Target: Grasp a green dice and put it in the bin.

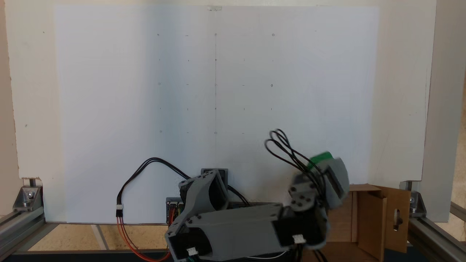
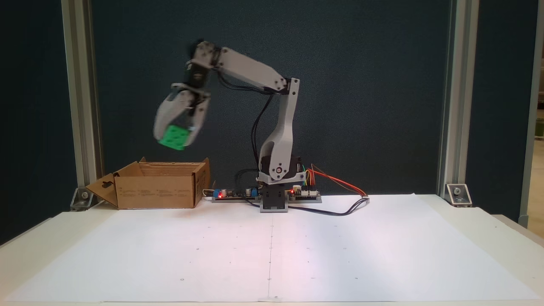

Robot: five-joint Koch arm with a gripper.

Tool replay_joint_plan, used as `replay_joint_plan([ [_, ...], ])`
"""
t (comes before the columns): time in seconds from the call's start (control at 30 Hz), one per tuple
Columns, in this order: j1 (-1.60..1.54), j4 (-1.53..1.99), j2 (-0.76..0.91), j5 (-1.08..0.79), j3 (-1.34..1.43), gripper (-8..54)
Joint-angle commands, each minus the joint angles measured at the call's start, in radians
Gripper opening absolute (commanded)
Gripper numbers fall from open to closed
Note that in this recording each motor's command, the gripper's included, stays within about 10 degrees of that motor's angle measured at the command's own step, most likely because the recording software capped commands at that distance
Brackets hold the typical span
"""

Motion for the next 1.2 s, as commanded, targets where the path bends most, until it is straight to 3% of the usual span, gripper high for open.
replay_joint_plan([
  [0.0, 0.114, -0.101, -0.015, -0.114, -0.071, 11.4],
  [0.3, 0.456, -0.107, -0.140, -0.256, -0.069, 11.4],
  [0.57, 0.526, -0.106, -0.268, -0.302, -0.049, 12.3],
  [0.63, 0.529, -0.107, -0.278, -0.299, -0.041, 28.2],
  [0.73, 0.534, -0.112, -0.302, -0.299, -0.040, 40.1],
  [0.9, 0.531, -0.201, -0.295, -0.224, -0.046, 43.6],
  [1.17, 0.161, -0.364, -0.003, 0.164, -0.048, 43.9],
])
